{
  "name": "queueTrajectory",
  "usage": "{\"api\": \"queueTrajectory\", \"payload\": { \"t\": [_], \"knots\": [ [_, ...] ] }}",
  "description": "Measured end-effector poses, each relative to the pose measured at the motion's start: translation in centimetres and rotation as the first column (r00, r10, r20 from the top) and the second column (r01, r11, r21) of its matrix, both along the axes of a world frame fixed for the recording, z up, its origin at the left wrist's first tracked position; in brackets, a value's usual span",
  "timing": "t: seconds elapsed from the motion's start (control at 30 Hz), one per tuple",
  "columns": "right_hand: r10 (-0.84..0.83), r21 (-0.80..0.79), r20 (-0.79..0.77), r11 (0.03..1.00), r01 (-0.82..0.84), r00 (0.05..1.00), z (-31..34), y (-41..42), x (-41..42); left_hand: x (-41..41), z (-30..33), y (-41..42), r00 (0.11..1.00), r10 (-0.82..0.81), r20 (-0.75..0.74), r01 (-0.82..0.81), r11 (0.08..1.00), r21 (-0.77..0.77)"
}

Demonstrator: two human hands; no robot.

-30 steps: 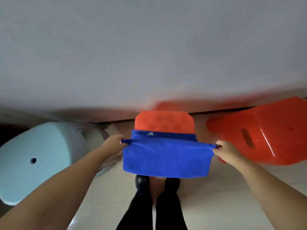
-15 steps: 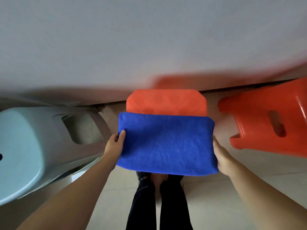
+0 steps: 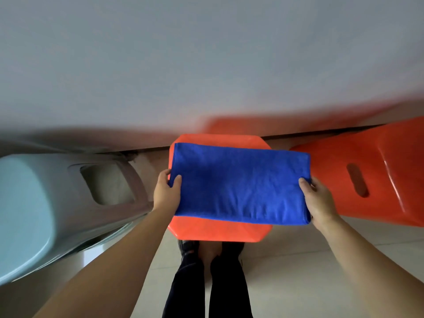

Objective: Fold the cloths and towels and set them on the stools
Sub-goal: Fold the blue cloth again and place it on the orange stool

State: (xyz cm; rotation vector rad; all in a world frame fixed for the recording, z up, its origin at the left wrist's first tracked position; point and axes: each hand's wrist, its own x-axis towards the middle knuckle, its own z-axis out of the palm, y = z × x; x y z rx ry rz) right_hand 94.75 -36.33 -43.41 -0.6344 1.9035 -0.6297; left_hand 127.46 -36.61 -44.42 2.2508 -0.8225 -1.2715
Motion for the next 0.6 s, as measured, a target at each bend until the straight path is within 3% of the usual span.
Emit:
{"api": "queueTrajectory", "payload": {
  "t": [0.07, 0.17, 0.33, 0.47, 0.53, 0.6],
  "knots": [
    [0.075, -0.087, -0.04, 0.993, -0.078, 0.996, 1.2, -1.1, 1.0, 0.2, -0.4, 0.0, 1.0, 0.007, -0.03, -0.005, 0.998, 0.06],
    [0.201, -0.21, -0.032, 0.956, -0.203, 0.979, 3.7, -2.7, 5.2, 1.5, -0.6, 0.3, 0.969, 0.156, -0.189, -0.135, 0.983, 0.122],
    [0.414, -0.212, -0.147, 0.874, -0.437, 0.898, 4.8, -3.6, 16.5, 3.8, 0.0, 0.3, 0.785, 0.359, -0.505, -0.22, 0.923, 0.316],
    [0.556, -0.13, -0.105, 0.814, -0.566, 0.825, 2.9, -3.3, 23.9, 4.7, -0.3, -0.4, 0.73, 0.401, -0.553, -0.237, 0.908, 0.346],
    [0.63, -0.078, -0.11, 0.765, -0.639, 0.768, 2.2, -3.2, 25.2, 4.5, -0.1, -0.9, 0.754, 0.375, -0.539, -0.207, 0.915, 0.348],
    [0.597, -0.078, -0.137, 0.789, -0.61, 0.79, 1.9, -3.3, 24.2, 4.2, -0.2, -1.5, 0.802, 0.346, -0.487, -0.181, 0.918, 0.354]
  ]
}}
